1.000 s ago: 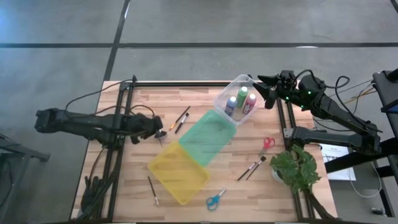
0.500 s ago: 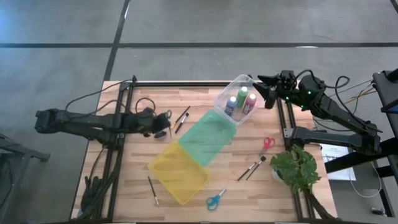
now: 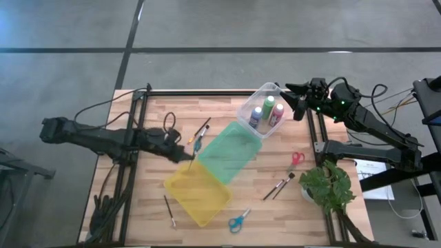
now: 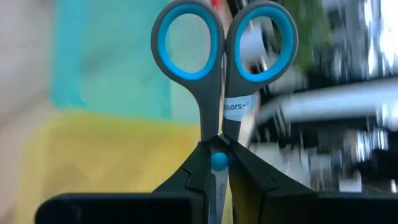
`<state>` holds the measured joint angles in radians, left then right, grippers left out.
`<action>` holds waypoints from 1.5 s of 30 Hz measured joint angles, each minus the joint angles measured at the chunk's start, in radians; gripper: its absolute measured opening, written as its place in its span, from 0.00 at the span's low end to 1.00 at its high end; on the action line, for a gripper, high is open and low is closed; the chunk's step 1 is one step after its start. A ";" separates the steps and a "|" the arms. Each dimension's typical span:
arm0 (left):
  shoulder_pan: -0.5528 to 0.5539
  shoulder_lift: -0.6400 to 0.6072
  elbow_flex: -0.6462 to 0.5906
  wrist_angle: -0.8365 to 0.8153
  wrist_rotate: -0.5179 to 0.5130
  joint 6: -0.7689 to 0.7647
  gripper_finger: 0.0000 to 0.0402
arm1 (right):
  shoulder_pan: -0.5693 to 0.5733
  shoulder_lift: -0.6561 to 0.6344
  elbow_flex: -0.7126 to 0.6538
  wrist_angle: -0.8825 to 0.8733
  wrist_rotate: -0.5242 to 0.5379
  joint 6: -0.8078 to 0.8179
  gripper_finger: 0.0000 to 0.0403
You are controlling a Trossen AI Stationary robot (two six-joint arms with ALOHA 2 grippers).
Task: Pick & Place Paint Supplies
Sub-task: Put the black and blue scissors into the yellow bin, then put the orange scissors into the yellow bin
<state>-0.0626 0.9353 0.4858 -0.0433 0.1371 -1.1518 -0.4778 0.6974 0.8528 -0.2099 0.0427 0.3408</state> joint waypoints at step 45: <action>-0.138 0.125 0.178 -0.014 -0.038 0.737 0.24 | 0.040 0.013 0.000 -0.253 -0.213 0.076 0.65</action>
<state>-0.2004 1.0599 0.6643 -0.0573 0.0986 -0.4152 -0.4373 0.7101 0.8524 -0.4630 -0.1706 0.4167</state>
